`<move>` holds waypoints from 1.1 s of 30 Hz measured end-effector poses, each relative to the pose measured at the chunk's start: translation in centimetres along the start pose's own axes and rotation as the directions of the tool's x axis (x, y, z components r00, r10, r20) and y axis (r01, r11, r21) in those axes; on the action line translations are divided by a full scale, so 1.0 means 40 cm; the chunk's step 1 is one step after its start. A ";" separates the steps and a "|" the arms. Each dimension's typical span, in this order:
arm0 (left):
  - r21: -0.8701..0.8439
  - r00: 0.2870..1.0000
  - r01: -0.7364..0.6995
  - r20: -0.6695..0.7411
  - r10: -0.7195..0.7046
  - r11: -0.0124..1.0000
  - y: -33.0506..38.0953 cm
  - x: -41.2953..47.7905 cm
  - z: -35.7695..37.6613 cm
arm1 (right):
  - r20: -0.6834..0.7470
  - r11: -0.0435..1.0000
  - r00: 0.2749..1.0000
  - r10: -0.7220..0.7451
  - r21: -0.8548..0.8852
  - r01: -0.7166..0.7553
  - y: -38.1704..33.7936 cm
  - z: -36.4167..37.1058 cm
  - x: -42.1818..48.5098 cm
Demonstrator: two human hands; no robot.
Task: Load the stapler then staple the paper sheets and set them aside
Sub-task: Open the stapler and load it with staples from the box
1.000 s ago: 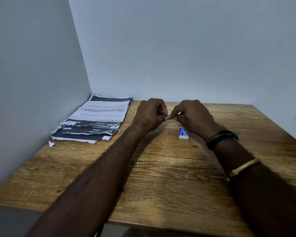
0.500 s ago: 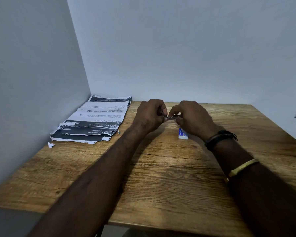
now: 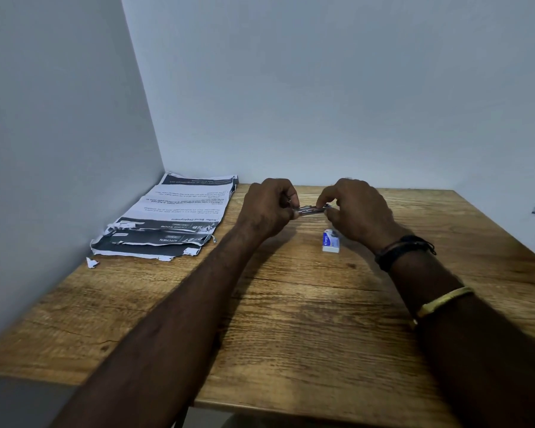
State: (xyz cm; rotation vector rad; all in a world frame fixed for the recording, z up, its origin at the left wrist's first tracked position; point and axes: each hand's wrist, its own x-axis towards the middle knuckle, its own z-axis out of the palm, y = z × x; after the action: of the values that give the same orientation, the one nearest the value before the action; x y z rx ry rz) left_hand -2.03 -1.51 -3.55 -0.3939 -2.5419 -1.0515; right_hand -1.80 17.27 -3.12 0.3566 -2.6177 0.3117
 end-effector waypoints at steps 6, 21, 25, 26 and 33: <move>-0.034 1.000 -0.010 -0.002 0.010 0.999 0.002 -0.003 -0.003 | 0.005 0.994 1.000 0.029 0.104 -0.029 0.011 0.012 0.003; -0.237 0.998 0.039 -0.042 -0.050 0.971 -0.010 -0.012 0.000 | -0.029 0.960 0.999 0.025 0.281 -0.016 0.026 0.002 0.005; -0.198 0.996 -0.008 -0.089 -0.010 0.980 -0.016 -0.002 0.008 | -0.039 0.954 0.999 0.024 0.299 -0.012 0.030 0.000 0.005; -0.167 0.996 -0.027 -0.083 0.013 0.986 -0.018 0.000 0.011 | -0.044 0.953 0.999 0.023 0.302 -0.009 0.029 -0.001 0.005; -0.033 0.993 -0.096 -0.064 0.094 0.995 -0.022 0.007 0.024 | -0.065 0.950 0.997 0.032 0.311 -0.010 0.023 -0.009 0.003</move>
State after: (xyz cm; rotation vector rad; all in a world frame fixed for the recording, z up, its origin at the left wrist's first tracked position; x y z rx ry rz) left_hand -2.85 -1.40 -4.60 -0.4797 -2.4267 -1.0592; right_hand -2.03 18.21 -2.89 0.4140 -2.5050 0.7348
